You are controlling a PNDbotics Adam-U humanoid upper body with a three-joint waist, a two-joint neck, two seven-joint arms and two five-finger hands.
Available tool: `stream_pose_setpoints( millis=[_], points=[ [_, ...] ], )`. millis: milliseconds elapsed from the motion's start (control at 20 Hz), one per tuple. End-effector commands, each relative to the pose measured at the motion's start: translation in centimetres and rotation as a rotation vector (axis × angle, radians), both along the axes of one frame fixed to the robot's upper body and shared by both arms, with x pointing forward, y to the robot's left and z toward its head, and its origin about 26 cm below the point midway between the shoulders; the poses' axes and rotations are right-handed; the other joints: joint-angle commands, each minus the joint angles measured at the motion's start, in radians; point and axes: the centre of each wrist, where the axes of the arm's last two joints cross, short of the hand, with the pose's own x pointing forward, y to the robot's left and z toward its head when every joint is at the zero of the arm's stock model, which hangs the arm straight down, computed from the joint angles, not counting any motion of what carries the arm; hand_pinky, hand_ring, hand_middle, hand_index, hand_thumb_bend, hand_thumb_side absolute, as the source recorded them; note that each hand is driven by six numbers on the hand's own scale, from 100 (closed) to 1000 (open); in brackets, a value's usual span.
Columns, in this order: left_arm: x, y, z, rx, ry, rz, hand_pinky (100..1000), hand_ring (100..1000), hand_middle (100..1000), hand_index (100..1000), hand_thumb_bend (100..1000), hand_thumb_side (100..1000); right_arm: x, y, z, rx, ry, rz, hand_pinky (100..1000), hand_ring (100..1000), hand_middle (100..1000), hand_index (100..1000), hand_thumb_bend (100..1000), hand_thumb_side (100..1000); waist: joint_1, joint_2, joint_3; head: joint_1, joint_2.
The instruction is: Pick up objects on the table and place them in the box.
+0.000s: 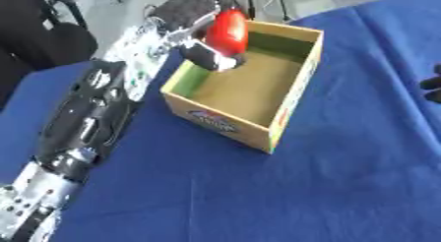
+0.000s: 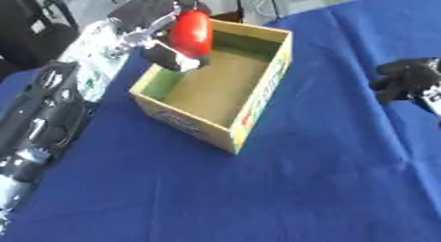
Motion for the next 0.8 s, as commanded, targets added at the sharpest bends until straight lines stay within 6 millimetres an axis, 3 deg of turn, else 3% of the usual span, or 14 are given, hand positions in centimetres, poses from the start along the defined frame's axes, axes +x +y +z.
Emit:
stream_pose_setpoints(
  millis=[50, 300, 450, 600, 700, 750, 800],
  points=[
    [0.2, -0.5, 1.0, 0.026, -0.093, -0.022, 100, 307, 424, 766, 164, 100, -0.4, 0.5, 0.7, -0.002, -0.029, 0.03, 736, 753, 492, 757, 100, 845, -0.01, -0.018, -0.001, 0.006, -0.01],
    [0.8, -2.5, -0.3, 0.113, -0.147, -0.035, 100, 269, 455, 765, 190, 100, -0.4, 0.9, 0.8, 0.0, -0.029, 0.052, 737, 753, 492, 757, 100, 846, -0.015, -0.014, -0.006, 0.018, -0.008],
    [1.4, -2.7, -1.5, 0.148, -0.135, -0.003, 100, 277, 478, 774, 163, 100, -0.4, 1.1, 0.9, 0.003, -0.034, 0.062, 737, 753, 493, 756, 100, 846, -0.018, -0.012, -0.014, 0.03, -0.014],
    [1.8, -2.7, -2.4, 0.173, -0.119, 0.026, 100, 306, 515, 793, 207, 100, -0.4, 1.2, 1.0, 0.006, -0.036, 0.065, 737, 753, 493, 756, 100, 846, -0.02, -0.01, -0.018, 0.036, -0.02],
    [1.9, -2.7, -2.6, 0.187, -0.12, 0.032, 100, 363, 584, 834, 280, 253, -0.4, 1.2, 1.0, 0.007, -0.036, 0.067, 737, 753, 493, 756, 100, 847, -0.022, -0.01, -0.017, 0.038, -0.022],
    [2.0, -2.8, -2.7, 0.2, -0.123, 0.036, 100, 385, 606, 846, 290, 280, -0.4, 1.2, 1.0, 0.007, -0.036, 0.067, 737, 753, 493, 756, 100, 847, -0.023, -0.01, -0.017, 0.039, -0.024],
    [2.0, -2.8, -2.8, 0.215, -0.122, 0.04, 188, 533, 730, 897, 270, 459, -0.4, 1.2, 1.0, 0.008, -0.035, 0.067, 737, 753, 493, 756, 100, 848, -0.023, -0.01, -0.016, 0.041, -0.026]
  ],
)
